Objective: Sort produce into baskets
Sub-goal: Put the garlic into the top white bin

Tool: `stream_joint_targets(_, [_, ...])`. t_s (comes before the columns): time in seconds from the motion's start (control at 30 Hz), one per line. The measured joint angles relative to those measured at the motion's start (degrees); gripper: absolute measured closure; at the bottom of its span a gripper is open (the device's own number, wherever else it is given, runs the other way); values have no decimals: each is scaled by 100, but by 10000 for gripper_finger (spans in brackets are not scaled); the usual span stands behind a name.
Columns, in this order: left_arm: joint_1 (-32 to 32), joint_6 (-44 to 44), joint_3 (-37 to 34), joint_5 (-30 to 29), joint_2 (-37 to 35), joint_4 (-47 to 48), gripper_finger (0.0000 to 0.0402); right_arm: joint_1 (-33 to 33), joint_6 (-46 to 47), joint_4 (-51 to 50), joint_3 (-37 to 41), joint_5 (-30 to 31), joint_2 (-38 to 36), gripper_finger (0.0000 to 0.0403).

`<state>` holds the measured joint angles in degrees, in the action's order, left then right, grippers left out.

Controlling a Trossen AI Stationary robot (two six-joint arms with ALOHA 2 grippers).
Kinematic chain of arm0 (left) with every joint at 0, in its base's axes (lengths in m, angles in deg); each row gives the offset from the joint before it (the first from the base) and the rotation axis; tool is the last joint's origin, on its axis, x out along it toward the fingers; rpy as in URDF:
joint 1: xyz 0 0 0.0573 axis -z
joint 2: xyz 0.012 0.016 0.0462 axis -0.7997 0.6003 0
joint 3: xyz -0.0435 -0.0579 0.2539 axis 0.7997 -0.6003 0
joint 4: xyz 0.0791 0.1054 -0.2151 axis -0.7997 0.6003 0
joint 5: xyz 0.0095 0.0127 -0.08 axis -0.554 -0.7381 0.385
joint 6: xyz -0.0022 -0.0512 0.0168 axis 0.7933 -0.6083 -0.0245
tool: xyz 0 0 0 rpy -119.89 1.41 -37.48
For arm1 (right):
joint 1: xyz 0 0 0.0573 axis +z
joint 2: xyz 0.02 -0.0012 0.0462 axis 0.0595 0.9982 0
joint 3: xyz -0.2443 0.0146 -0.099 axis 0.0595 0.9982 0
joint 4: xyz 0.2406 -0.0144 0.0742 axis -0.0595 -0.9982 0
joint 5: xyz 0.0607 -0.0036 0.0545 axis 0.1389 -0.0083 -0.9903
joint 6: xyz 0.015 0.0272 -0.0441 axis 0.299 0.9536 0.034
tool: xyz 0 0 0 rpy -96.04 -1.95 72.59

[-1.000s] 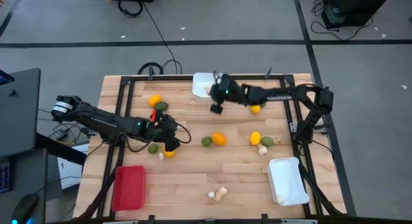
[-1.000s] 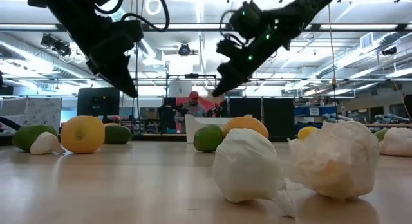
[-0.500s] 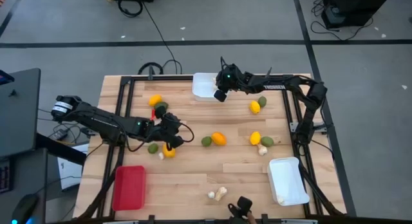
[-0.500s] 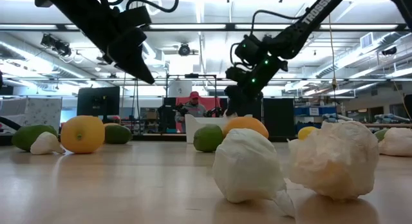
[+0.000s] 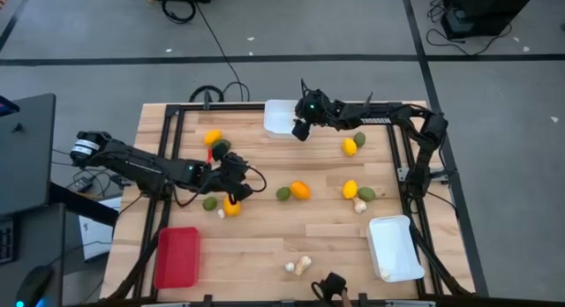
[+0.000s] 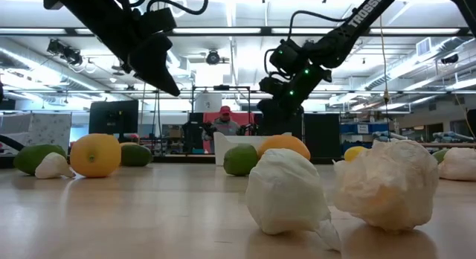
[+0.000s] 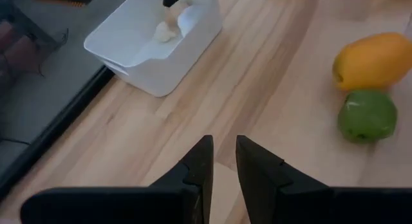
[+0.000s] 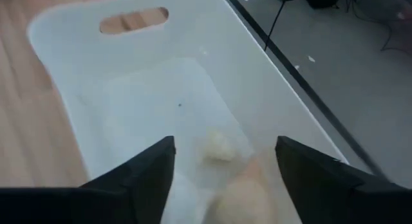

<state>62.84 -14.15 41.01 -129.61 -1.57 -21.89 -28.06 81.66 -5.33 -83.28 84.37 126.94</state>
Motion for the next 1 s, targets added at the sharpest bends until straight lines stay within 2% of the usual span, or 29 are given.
stream_joint_targets(0.1, [0,-96,157,351,-15,269,328,85,394,-40,0,-78,-98,101])
stream_joint_targets(0.2, [0,-182,643,1014,-33,1152,328,284,559,110,2,-284,-207,97])
stream_joint_targets(0.33, [113,-755,1195,1885,-35,2353,327,691,816,381,134,-402,-218,101])
stream_joint_targets(0.47, [373,-1390,1235,2429,-35,2628,317,1207,669,944,345,-308,-234,108])
stream_joint_targets(0.63, [832,-2410,1235,2723,-35,2967,265,1904,506,1398,611,157,-249,115])
stream_joint_targets(0.8, [1280,-3040,1206,2865,-34,3729,207,2496,392,1834,994,1004,-249,119])
stream_joint_targets(0.93, [1481,-3425,977,3079,-33,3799,189,2759,639,2374,1386,1586,-249,121])
stream_joint_targets(1.0, [1529,-3525,798,3173,-27,3679,188,2798,735,2766,1556,1629,-249,121])
